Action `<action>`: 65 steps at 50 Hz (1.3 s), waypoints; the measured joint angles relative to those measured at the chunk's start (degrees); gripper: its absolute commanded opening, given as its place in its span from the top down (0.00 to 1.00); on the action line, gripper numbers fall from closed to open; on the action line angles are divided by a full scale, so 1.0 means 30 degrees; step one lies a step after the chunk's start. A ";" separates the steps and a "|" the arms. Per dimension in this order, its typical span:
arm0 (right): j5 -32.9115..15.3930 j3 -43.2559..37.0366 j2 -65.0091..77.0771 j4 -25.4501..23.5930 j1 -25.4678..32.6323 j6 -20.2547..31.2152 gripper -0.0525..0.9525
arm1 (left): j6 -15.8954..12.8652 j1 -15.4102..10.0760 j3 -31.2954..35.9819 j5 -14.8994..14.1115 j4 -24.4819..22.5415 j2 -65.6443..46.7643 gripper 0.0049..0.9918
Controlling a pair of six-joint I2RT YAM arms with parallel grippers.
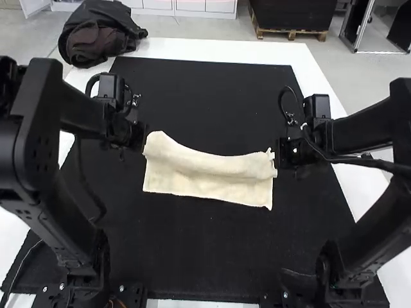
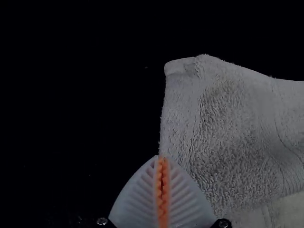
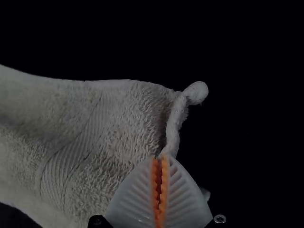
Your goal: Fold the towel.
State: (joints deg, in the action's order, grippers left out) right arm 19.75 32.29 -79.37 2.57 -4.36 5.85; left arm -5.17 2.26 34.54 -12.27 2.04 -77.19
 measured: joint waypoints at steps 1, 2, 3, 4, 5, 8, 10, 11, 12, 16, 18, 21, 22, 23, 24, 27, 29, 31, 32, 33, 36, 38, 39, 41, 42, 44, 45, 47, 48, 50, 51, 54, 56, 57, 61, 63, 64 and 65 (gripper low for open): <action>0.0015 -0.0007 0.0095 -0.0168 0.0000 0.0015 0.97 | -0.0007 0.0000 -0.0029 0.0000 0.0073 0.0066 0.98; 0.0073 -0.0007 0.0270 -0.0379 0.0000 0.0051 0.97 | 0.0000 0.0000 -0.0058 -0.0007 0.0138 0.0138 0.98; 0.0087 0.0000 0.0372 -0.0539 0.0000 0.0066 0.97 | -0.0007 0.0000 -0.0080 0.0000 0.0211 0.0226 0.98; 0.0131 0.0000 0.0488 -0.0678 0.0000 0.0080 0.97 | 0.0000 0.0000 -0.0102 0.0000 0.0277 0.0313 0.98; 0.0153 -0.0007 0.0597 -0.0801 0.0000 0.0095 0.97 | 0.0000 0.0007 -0.0131 0.0000 0.0328 0.0401 0.98; 0.0219 -0.0007 0.0918 -0.1260 0.0000 0.0168 0.97 | -0.0007 0.0036 -0.0219 -0.0007 0.0437 0.0641 0.98; 0.0248 -0.0007 0.1107 -0.1545 0.0000 0.0219 0.97 | -0.0007 0.0051 -0.0240 -0.0007 0.0525 0.0758 0.98; 0.0291 -0.0007 0.1239 -0.1727 0.0000 0.0262 0.97 | -0.0007 0.0051 -0.0255 0.0000 0.0546 0.0794 0.98; 0.0306 -0.0007 0.1311 -0.1843 0.0000 0.0277 0.97 | -0.0007 0.0051 -0.0277 0.0000 0.0561 0.0845 0.98; 0.0430 -0.0007 0.1676 -0.2433 0.0000 0.0335 0.97 | -0.0007 0.0051 -0.0437 0.0000 0.0772 0.0969 0.98; 0.0474 -0.0066 0.1880 -0.2608 0.0000 0.0350 0.97 | -0.0007 0.0051 -0.0583 0.0000 0.0823 0.1005 0.98; 0.0517 -0.0211 0.2142 -0.2878 0.0000 0.0379 0.97 | -0.0007 0.0051 -0.0838 0.0007 0.0823 0.1013 0.98; 0.0517 -0.0291 0.2229 -0.2965 0.0000 0.0401 0.97 | -0.0007 0.0051 -0.0903 0.0007 0.0831 0.1013 0.98; 0.0525 -0.0393 0.2310 -0.3053 0.0000 0.0415 0.97 | -0.0007 0.0073 -0.0991 0.0007 0.0845 0.1013 0.98; 0.0532 -0.0459 0.2361 -0.3177 0.0000 0.0430 0.97 | -0.0007 0.0087 -0.1071 0.0007 0.0852 0.1013 0.98; 0.0590 -0.0670 0.2441 -0.3432 0.0000 0.0488 0.97 | -0.0015 0.0124 -0.1282 0.0015 0.0874 0.1071 0.98; 0.0641 -0.0867 0.2448 -0.3548 0.0000 0.0561 0.97 | -0.0022 0.0124 -0.1428 0.0022 0.0882 0.1137 0.98; 0.0648 -0.1035 0.2441 -0.3679 0.0015 0.0605 0.97 | -0.0044 0.0124 -0.1566 0.0022 0.0852 0.1260 0.98; 0.0648 -0.1100 0.2441 -0.3745 0.0015 0.0627 0.97 | -0.0051 0.0124 -0.1625 0.0029 0.0816 0.1260 0.98; 0.0648 -0.1180 0.2448 -0.3789 0.0015 0.0641 0.97 | -0.0058 0.0124 -0.1676 0.0036 0.0801 0.1297 0.98; 0.0648 -0.1428 0.2441 -0.3854 0.0015 0.0743 0.97 | -0.0066 0.0124 -0.1865 0.0080 0.0707 0.1348 0.98; 0.0648 -0.1545 0.2441 -0.3840 0.0015 0.0780 0.97 | -0.0087 0.0124 -0.2004 0.0087 0.0619 0.1377 0.98; 0.0648 -0.1610 0.2448 -0.3818 0.0015 0.0780 0.97 | -0.0124 0.0117 -0.2091 0.0087 0.0568 0.1377 0.98; 0.0648 -0.1763 0.2441 -0.3752 0.0015 0.0794 0.97 | -0.0138 0.0124 -0.2273 0.0109 0.0437 0.1377 0.98; 0.0648 -0.1814 0.2441 -0.3745 0.0015 0.0794 0.97 | -0.0160 0.0117 -0.2382 0.0146 0.0357 0.1377 0.98; 0.0648 -0.1953 0.2448 -0.3672 0.0015 0.0801 0.97 | -0.0197 0.0124 -0.2623 0.0197 0.0204 0.1384 0.98; 0.0648 -0.2033 0.2441 -0.3614 0.0022 0.0816 0.97 | -0.0204 0.0124 -0.2732 0.0233 0.0102 0.1377 0.98; 0.0648 -0.2164 0.2441 -0.3548 0.0022 0.0831 0.97 | -0.0226 0.0124 -0.3009 0.0321 -0.0138 0.1377 0.98; 0.0641 -0.2215 0.2441 -0.3526 0.0015 0.0838 0.97 | -0.0240 0.0124 -0.3133 0.0379 -0.0226 0.1384 0.98; 0.0641 -0.2317 0.2441 -0.3453 0.0022 0.0860 0.97 | -0.0284 0.0124 -0.3424 0.0452 -0.0430 0.1377 0.98; 0.0641 -0.2361 0.2441 -0.3381 0.0015 0.0874 0.97 | -0.0291 0.0124 -0.3548 0.0503 -0.0503 0.1384 0.98; 0.0619 -0.2506 0.2412 -0.3184 0.0015 0.0969 0.91 | -0.0342 0.0124 -0.3934 0.0583 -0.0765 0.1377 0.98; 0.0619 -0.2535 0.2346 -0.3162 0.0036 0.1056 0.84 | -0.0350 0.0117 -0.4109 0.0605 -0.0903 0.1377 0.97; 0.0576 -0.2550 0.2317 -0.3133 0.0036 0.1071 0.79 | -0.0357 0.0124 -0.4167 0.0641 -0.0925 0.1377 0.96; 0.0466 -0.2637 0.2208 -0.3060 0.0219 0.1260 0.65 | -0.0386 0.0124 -0.4226 0.0692 -0.1049 0.1377 0.85; 0.0393 -0.2637 0.2215 -0.3075 0.0474 0.1355 0.62 | -0.0408 0.0124 -0.4226 0.0794 -0.1115 0.1377 0.79; 0.0328 -0.2637 0.2215 -0.3053 0.0576 0.1421 0.62 | -0.0415 0.0124 -0.4218 0.0823 -0.1115 0.1377 0.76; 0.0291 -0.2637 0.2208 -0.3016 0.0692 0.1457 0.60 | -0.0415 0.0131 -0.4226 0.0867 -0.1115 0.1377 0.72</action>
State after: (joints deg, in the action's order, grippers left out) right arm 20.62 24.38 -72.75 -6.48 -2.28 10.22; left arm -6.42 2.66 21.87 -9.67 -1.30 -73.06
